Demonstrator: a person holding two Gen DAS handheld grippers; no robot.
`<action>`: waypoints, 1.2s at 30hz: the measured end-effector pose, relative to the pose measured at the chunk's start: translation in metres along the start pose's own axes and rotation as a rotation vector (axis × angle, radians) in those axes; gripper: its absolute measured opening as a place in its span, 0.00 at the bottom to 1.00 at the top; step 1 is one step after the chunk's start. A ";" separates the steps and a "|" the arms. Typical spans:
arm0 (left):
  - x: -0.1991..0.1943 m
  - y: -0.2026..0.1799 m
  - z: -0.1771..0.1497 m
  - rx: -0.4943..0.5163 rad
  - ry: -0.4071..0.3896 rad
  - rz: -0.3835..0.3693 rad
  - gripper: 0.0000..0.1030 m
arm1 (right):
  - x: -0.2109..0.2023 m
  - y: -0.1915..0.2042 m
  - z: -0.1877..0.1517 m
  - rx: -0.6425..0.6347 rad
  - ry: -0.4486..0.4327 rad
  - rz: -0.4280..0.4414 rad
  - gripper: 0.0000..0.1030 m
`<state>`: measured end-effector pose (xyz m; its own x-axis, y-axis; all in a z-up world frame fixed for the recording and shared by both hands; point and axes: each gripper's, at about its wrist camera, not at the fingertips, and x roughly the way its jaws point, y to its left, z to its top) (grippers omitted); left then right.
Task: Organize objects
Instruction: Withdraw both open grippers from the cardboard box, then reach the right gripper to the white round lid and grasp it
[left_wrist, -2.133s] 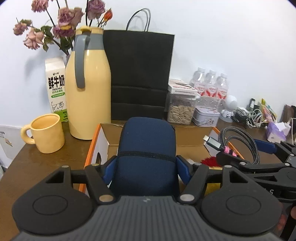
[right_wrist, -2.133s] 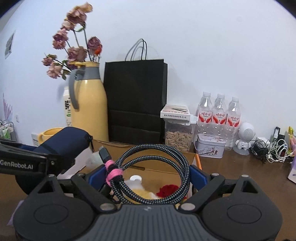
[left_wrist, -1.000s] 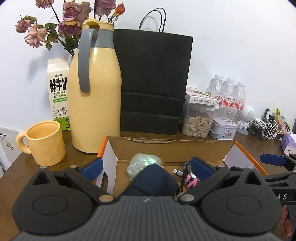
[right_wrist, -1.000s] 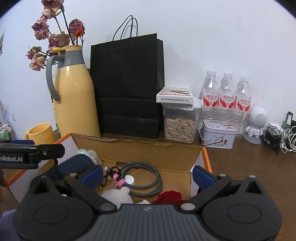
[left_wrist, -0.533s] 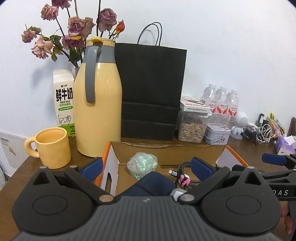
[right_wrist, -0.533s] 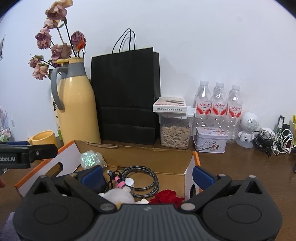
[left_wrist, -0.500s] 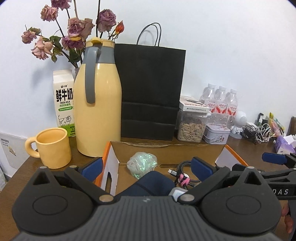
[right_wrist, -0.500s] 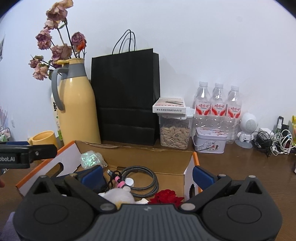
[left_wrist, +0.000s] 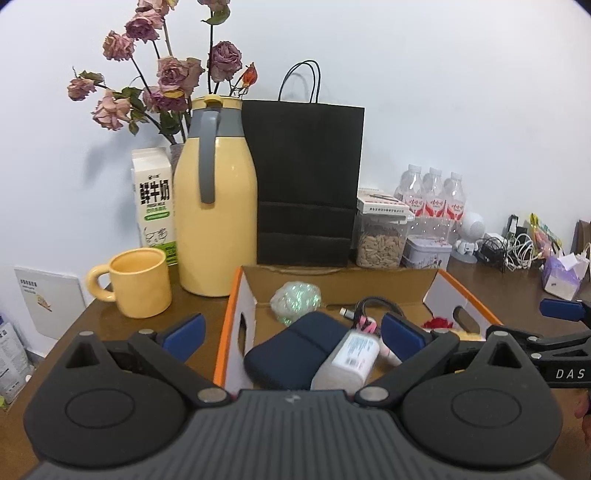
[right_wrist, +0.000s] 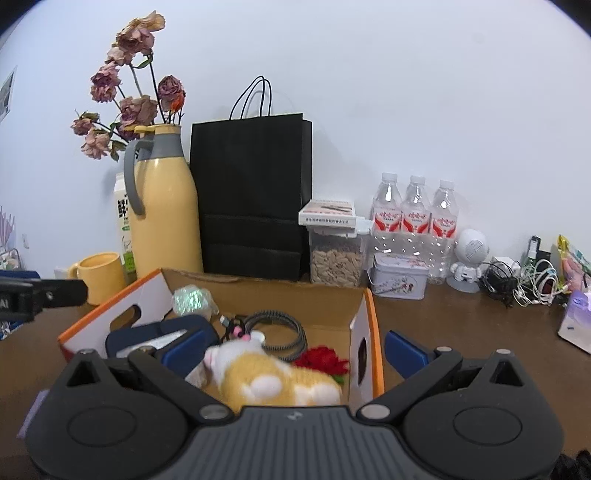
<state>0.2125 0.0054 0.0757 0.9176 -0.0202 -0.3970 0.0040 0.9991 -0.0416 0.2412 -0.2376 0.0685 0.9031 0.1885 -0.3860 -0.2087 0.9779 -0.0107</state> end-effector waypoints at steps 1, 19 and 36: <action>-0.004 0.001 -0.003 0.002 0.003 0.002 1.00 | -0.004 0.000 -0.004 -0.003 0.006 -0.003 1.00; -0.047 0.024 -0.060 0.019 0.109 0.071 1.00 | -0.045 -0.013 -0.083 -0.011 0.144 -0.044 1.00; -0.045 0.036 -0.083 0.030 0.180 0.058 1.00 | -0.038 -0.009 -0.098 0.000 0.172 -0.039 1.00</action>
<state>0.1381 0.0394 0.0159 0.8308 0.0336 -0.5555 -0.0324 0.9994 0.0121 0.1720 -0.2623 -0.0075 0.8327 0.1322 -0.5377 -0.1749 0.9842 -0.0290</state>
